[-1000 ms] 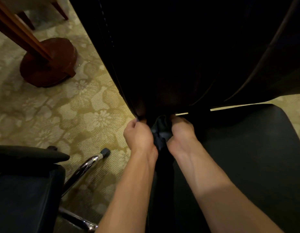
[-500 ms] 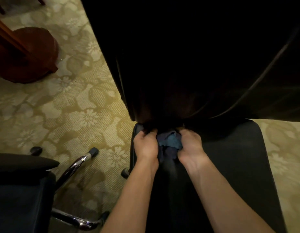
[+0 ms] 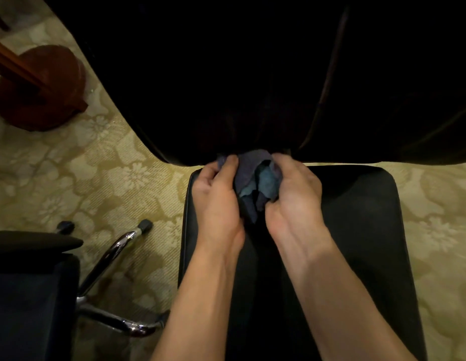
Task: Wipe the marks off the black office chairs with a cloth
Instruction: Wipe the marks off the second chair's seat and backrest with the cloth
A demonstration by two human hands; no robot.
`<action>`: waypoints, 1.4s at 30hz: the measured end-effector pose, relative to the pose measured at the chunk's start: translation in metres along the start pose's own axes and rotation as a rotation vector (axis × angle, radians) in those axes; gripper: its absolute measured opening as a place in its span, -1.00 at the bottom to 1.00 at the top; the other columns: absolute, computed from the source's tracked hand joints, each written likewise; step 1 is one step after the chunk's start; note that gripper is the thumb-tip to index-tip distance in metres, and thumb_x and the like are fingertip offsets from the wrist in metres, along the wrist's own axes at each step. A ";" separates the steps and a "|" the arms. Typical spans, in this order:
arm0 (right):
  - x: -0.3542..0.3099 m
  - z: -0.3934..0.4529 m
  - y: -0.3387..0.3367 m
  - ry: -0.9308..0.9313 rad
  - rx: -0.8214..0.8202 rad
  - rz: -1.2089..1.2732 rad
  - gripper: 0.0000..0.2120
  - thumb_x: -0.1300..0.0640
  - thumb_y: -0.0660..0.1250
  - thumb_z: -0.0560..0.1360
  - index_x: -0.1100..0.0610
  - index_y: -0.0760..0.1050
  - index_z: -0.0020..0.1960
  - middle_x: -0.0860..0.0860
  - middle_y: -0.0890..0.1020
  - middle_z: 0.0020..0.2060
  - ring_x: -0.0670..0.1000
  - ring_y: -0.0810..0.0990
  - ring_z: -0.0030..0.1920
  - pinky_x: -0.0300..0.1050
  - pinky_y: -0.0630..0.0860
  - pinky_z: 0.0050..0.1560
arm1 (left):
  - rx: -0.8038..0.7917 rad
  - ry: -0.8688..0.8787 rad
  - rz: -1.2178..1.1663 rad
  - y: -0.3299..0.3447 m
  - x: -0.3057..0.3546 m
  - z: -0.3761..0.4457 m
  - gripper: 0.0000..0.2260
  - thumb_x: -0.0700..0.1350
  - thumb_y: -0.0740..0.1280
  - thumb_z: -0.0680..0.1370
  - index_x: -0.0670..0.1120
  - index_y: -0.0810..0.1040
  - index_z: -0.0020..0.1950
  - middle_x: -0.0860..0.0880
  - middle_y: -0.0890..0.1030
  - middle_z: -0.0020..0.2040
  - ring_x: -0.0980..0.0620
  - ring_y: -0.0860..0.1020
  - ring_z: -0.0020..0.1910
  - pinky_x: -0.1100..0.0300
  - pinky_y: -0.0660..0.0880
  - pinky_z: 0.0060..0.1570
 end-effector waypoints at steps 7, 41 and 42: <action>0.016 0.028 -0.009 0.031 0.072 -0.151 -0.87 0.38 0.27 0.51 0.23 0.51 -0.16 0.11 0.64 -0.28 0.07 0.66 -0.23 -0.10 0.63 -0.21 | 0.177 -0.104 0.084 0.002 -0.024 0.015 -0.87 -0.30 0.26 0.60 -0.26 0.56 0.09 -0.15 0.65 -0.20 -0.11 0.64 -0.12 0.12 0.62 -0.16; -0.003 0.012 -0.006 0.082 0.035 -0.309 -0.91 0.28 0.33 0.53 0.27 0.54 0.02 0.17 0.65 -0.14 0.15 0.67 -0.11 0.07 0.64 -0.03 | 0.341 0.018 0.075 -0.004 -0.013 0.002 -0.85 -0.12 0.41 0.41 -0.21 0.57 -0.20 -0.19 0.66 -0.22 -0.20 0.66 -0.17 -0.05 0.63 -0.12; -0.008 0.004 0.002 0.073 -0.011 -0.288 -0.92 0.30 0.33 0.53 0.28 0.54 0.02 0.15 0.64 -0.18 0.11 0.66 -0.17 -0.01 0.64 -0.12 | 0.339 0.072 0.058 -0.004 -0.002 -0.004 -0.86 -0.14 0.42 0.45 -0.19 0.54 -0.22 -0.16 0.62 -0.28 -0.14 0.61 -0.24 0.04 0.57 -0.21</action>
Point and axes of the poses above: each hand's wrist, its own z-axis towards the middle knuckle, its own y-axis out of the palm, x = y × z, the point moved 5 cm from there along z, towards the middle knuckle
